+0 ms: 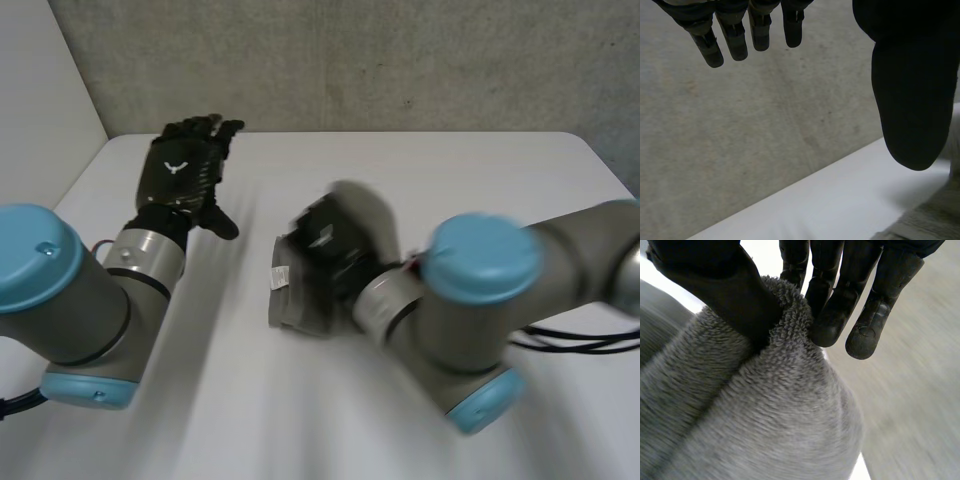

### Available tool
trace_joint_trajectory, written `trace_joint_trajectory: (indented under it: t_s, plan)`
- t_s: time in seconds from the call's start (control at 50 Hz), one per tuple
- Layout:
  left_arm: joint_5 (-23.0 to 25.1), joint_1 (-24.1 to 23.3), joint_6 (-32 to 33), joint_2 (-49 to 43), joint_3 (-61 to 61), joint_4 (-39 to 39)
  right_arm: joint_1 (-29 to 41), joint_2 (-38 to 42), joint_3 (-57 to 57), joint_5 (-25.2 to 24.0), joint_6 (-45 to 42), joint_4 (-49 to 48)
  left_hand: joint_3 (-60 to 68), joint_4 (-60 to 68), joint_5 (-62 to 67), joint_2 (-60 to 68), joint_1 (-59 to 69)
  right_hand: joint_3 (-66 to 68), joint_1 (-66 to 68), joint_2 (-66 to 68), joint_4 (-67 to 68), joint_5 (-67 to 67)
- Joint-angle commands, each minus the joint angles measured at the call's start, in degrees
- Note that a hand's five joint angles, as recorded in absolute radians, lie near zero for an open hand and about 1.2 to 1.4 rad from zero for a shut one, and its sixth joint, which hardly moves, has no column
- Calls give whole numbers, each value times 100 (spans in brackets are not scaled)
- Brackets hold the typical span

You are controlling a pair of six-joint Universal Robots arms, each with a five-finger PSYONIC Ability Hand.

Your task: Fold the towel.

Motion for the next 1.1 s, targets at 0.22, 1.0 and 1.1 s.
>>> trace_joint_trajectory:
  t_s: [0.22,1.0,1.1]
  plan:
    - [-2,82,-10,23,-61,9,167,-299,-21,228,675,150,47,52,-150,45,27,-6667,-6593,-6461,-6685,-6685]
    - [7,-569,-572,-358,897,-1124,-1309,-911,-557,227,3926,1521,85,91,-112,83,66,-6667,-6593,-6461,-6685,-6685]
    - [-19,-534,-607,346,1353,-1825,-1398,-1714,-592,861,3944,1539,85,91,-112,83,66,-6667,-6593,-6461,-6685,-6685]
